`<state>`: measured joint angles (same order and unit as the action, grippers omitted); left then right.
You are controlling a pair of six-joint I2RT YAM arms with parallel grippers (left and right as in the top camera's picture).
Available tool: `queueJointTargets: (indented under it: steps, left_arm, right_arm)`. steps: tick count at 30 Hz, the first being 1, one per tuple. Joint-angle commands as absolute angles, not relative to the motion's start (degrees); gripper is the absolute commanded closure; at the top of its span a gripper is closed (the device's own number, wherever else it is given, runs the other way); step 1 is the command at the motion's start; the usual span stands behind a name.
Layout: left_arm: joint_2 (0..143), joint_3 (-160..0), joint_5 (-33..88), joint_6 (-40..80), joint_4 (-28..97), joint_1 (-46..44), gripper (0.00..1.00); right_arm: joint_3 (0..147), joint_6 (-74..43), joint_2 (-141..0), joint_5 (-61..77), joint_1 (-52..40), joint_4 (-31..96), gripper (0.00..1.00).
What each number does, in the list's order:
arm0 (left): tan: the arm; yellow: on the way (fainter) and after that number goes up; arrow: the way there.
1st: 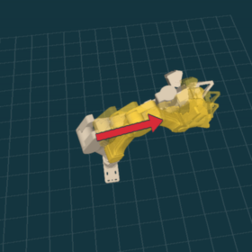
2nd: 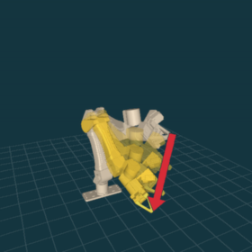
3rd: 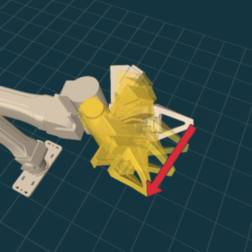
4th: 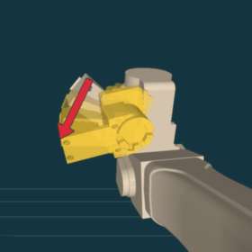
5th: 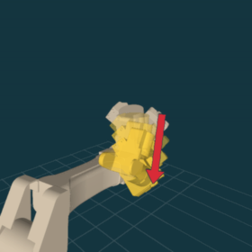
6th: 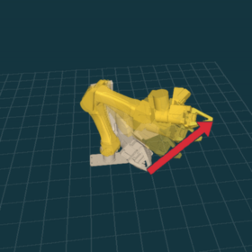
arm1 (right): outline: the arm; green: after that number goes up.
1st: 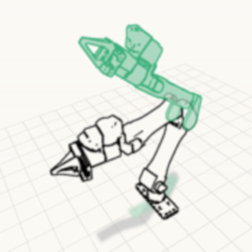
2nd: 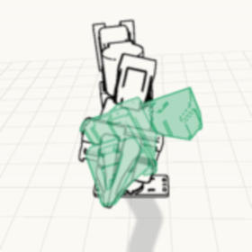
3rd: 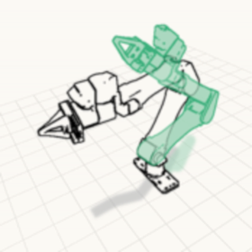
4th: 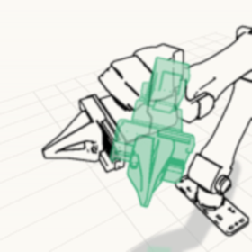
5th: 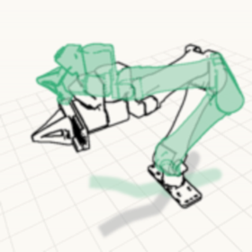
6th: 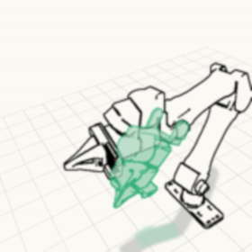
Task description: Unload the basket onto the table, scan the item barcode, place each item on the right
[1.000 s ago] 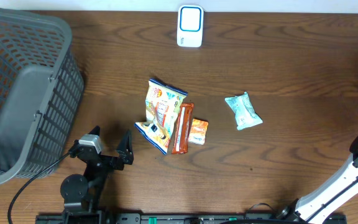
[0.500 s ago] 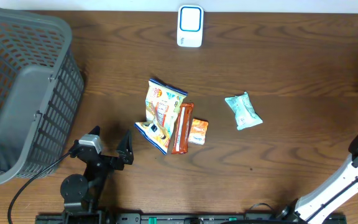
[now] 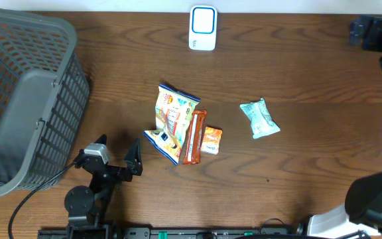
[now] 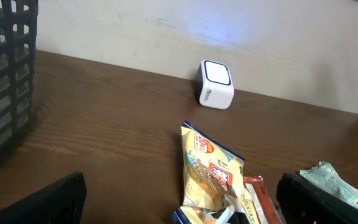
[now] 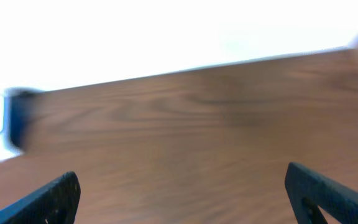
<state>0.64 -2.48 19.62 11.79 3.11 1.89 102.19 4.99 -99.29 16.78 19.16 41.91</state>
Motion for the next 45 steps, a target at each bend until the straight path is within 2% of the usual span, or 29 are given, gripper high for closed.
queueJointTargets:
  steps: [1, 4, 11, 19, 27, 32, 37, 43, 44, 45]
  left_arm:
    - [0.67, -0.86, 20.53, 11.66, 3.75, 2.17, 0.02]
    - [0.67, -0.86, 20.53, 11.66, 3.75, 2.17, 0.02]
    - [0.67, -0.86, 20.53, 11.66, 3.75, 2.17, 0.02]
    - [0.67, -0.86, 20.53, 11.66, 3.75, 2.17, 0.02]
    - [0.67, -0.86, 20.53, 11.66, 3.75, 2.17, 0.02]
    - [0.67, -0.86, 20.53, 11.66, 3.75, 2.17, 0.02]
    - [0.67, -0.86, 20.53, 11.66, 3.75, 2.17, 0.02]
    - [0.67, -0.86, 20.53, 11.66, 3.75, 2.17, 0.02]
    - [0.67, -0.86, 20.56, 11.66, 3.75, 2.17, 0.02]
    - [0.67, -0.86, 20.53, 11.66, 3.75, 2.17, 0.02]
  right_arm:
    - [101.23, 8.05, -102.21, 28.91, 15.07, 47.72, 0.01]
    - [100.97, 14.74, -106.06, 35.38, 11.18, 54.85, 0.01]
    - [100.95, 28.08, -117.6, 35.57, 5.48, 68.14, 0.01]
    - [100.97, 29.5, -128.6, 31.11, 2.92, 68.36, 0.01]
    - [100.95, 30.7, -133.88, 30.28, 2.61, 68.64, 0.02]
    - [100.49, 34.09, -135.79, 29.8, 1.23, 70.59, 0.15]
    - [98.54, 34.39, -136.0, 25.08, -0.86, 70.28, 0.17]
    - [93.38, 32.4, -136.03, 17.23, -2.83, 64.86, 0.4]
    - [92.33, 32.36, -136.03, 16.71, -2.96, 63.88, 0.46]
    - [91.5, 32.38, -136.03, 16.6, -3.01, 63.16, 0.58]
